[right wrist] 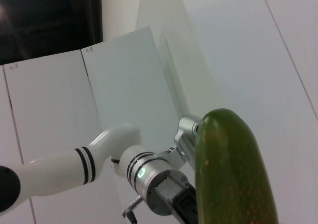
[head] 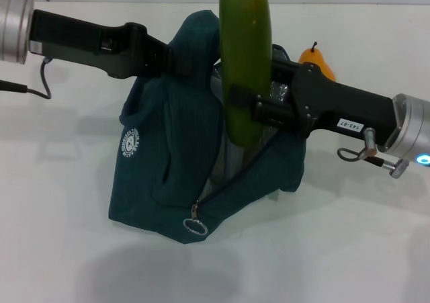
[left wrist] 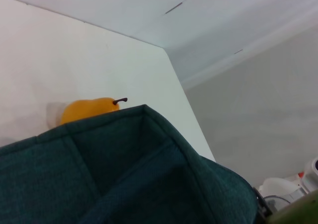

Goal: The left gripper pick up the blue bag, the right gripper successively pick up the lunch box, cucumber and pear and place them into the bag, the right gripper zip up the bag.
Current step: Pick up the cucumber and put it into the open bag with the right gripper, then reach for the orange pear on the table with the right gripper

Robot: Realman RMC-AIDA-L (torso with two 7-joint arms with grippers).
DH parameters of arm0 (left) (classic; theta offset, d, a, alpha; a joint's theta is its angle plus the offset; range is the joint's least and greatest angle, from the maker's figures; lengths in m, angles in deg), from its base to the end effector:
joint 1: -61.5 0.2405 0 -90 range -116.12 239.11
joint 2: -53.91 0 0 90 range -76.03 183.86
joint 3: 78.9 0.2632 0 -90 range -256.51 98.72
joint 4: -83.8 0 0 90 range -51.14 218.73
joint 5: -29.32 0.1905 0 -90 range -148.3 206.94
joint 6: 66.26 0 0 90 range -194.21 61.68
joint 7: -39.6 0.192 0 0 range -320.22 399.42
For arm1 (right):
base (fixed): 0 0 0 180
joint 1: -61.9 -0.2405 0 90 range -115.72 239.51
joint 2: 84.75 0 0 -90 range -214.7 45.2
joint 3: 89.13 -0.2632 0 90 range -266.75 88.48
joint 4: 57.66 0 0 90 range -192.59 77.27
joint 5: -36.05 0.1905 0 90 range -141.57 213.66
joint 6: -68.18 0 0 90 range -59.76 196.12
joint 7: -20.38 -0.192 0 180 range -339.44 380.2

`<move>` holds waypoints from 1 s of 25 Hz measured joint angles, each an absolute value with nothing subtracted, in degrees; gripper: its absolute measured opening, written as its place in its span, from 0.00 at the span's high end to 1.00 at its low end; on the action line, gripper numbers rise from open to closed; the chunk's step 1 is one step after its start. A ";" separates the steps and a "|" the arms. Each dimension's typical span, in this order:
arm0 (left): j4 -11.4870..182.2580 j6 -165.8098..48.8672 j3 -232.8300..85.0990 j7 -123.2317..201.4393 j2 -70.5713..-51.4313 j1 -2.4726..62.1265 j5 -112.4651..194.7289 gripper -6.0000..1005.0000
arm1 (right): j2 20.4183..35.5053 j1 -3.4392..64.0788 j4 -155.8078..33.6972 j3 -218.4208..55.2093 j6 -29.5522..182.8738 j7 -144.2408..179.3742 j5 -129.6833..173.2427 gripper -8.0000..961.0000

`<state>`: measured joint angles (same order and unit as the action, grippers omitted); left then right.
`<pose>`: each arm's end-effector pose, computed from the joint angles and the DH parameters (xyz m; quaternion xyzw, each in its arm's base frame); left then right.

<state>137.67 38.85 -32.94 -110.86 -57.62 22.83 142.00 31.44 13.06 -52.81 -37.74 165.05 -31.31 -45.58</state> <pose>-0.1659 0.3507 0.0241 0.8154 0.5468 0.1825 0.0536 0.1185 0.3304 -0.0751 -0.8724 0.1288 0.4700 0.0380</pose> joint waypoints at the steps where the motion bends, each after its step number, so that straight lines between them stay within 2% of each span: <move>1: 137.67 38.85 -32.94 -110.79 -57.62 22.89 142.01 0.95 | 31.44 13.00 -52.67 -37.76 164.93 -30.90 -45.58 0.36; 15: 137.67 38.85 -32.93 -110.27 -57.61 23.06 142.09 0.95 | 31.44 11.84 -51.78 -39.01 164.80 -29.90 -47.52 0.35; 20: 137.67 38.85 -32.93 -110.25 -57.62 23.09 142.10 0.95 | 31.44 11.98 -51.91 -39.11 164.83 -30.17 -47.53 0.12; 25: 137.67 38.94 -32.93 -110.25 -57.62 23.33 142.07 0.95 | 31.45 15.27 -54.81 -42.73 166.77 -30.70 -46.82 0.08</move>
